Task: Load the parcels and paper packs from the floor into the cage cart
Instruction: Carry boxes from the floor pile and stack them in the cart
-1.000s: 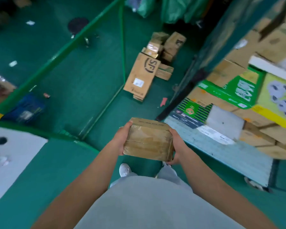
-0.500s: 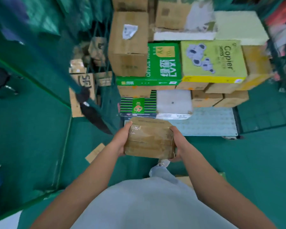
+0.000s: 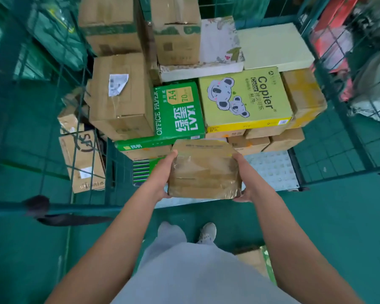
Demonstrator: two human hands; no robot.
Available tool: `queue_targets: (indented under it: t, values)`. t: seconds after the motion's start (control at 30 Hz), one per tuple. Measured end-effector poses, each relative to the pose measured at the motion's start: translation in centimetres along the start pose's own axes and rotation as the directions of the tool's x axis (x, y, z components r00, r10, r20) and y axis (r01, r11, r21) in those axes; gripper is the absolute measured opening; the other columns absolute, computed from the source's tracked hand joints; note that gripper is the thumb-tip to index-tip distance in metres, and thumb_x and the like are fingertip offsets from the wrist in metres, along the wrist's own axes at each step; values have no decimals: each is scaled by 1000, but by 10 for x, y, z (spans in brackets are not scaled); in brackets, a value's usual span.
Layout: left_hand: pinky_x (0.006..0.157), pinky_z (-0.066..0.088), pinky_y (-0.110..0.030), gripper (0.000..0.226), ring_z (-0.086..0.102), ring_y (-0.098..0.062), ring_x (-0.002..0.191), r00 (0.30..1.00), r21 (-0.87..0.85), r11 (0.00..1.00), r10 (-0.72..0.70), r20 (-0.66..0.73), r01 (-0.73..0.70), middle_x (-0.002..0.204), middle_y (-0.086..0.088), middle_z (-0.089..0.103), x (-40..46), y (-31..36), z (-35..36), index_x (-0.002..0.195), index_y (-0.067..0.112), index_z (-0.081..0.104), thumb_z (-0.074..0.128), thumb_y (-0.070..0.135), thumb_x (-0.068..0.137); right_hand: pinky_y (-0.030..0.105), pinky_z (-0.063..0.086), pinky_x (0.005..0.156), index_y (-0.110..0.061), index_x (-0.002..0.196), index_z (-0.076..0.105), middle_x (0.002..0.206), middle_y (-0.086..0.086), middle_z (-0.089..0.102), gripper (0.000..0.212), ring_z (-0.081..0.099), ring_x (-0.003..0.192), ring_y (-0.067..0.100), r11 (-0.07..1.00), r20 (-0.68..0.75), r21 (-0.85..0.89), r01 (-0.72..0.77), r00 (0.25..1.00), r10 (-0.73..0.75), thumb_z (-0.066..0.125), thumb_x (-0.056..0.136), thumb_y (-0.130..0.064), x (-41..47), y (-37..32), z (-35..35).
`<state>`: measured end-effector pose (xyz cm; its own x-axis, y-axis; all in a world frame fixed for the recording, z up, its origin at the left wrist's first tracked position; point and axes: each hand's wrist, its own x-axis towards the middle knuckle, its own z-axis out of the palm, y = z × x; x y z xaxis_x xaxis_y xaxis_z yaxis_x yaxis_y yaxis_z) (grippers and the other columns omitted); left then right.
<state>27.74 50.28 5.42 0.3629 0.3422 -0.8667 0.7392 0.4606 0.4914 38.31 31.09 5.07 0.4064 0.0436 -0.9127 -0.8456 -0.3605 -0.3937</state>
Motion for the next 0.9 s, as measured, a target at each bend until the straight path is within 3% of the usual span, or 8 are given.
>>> queue_targets:
  t: [0.13,0.3,0.4,0.53,0.67,0.77,0.9]
  values:
    - [78,55,-45,51,58,-15,92,998,14,999,50,46,-50,106,8,61,18,49,0,129,32,58,53,70,94,59,49,103,-30,132,52,124,4,61,62,60,108,35,996,-2,-45,72,997,-73,46,91,-75,8,-44,-1]
    - [67,48,-36,35,60,-16,84,989,18,994,102,105,-105,100,6,65,43,107,-3,100,33,61,48,66,99,60,51,100,-32,144,45,144,5,53,78,54,124,40,991,-68,-39,126,989,-129,47,85,-82,10,-95,16]
    - [61,53,-33,40,65,-15,83,980,-20,990,144,136,-143,97,4,69,55,137,-6,113,29,65,48,62,101,60,51,100,-31,143,47,141,4,55,73,56,121,39,988,-69,-19,154,985,-155,47,88,-79,14,-122,27]
    - [69,60,-41,43,71,-23,97,976,-42,988,151,156,-146,109,-2,74,76,158,-8,116,29,67,49,65,98,59,49,102,-26,139,48,123,5,61,66,60,103,32,987,-85,25,156,985,-153,49,91,-72,20,-145,35]
    - [94,53,-59,60,70,-29,107,976,-22,984,180,122,-178,117,0,75,92,182,2,121,37,65,53,80,81,62,48,104,-27,131,50,113,1,61,53,60,104,33,985,-50,28,171,984,-169,47,97,-68,26,-170,30]
    - [84,59,-46,49,72,-25,102,961,-41,968,251,115,-248,112,-2,76,100,201,23,120,29,66,50,67,95,61,49,103,-30,127,51,114,-3,61,50,61,101,28,979,-27,23,201,979,-200,46,97,-69,37,-191,16]
    - [78,54,-39,49,67,-20,104,950,-52,952,304,66,-301,119,-1,70,101,227,62,125,29,61,53,65,94,57,54,97,-27,115,61,114,1,68,43,66,101,25,964,11,4,264,964,-264,44,101,-64,59,-230,-14]
